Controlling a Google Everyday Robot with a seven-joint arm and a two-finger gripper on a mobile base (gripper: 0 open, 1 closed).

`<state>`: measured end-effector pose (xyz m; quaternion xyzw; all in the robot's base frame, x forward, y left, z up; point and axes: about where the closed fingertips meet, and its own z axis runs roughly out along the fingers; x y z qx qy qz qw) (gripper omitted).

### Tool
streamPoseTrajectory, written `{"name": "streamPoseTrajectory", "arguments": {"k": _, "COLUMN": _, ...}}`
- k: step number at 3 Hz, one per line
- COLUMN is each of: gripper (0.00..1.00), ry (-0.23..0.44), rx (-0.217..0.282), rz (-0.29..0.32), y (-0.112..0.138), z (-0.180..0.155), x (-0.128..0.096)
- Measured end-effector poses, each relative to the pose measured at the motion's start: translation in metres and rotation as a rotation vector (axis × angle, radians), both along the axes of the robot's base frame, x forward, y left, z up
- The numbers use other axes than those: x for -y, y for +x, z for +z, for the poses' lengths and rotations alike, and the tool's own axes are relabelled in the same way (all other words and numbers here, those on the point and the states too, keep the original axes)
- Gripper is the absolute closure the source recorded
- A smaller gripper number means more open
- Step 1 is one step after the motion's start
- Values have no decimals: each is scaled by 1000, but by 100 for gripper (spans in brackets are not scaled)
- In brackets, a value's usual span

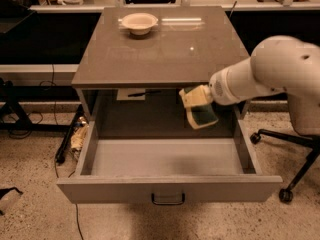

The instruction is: Pick sponge from top drawer and place on counter

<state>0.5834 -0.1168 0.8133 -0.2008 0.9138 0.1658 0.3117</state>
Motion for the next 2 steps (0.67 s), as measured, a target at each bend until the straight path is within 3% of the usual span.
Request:
{"name": "streamPoseTrajectory", "arguments": {"k": 1, "gripper": 100, "ry": -17, "rx": 152, "rz": 63, "y": 6, "z": 63, "x": -12}}
{"name": "streamPoseTrajectory", "arguments": {"k": 2, "gripper": 100, "ry": -17, "rx": 152, "rz": 63, "y": 6, "z": 63, "x": -12}}
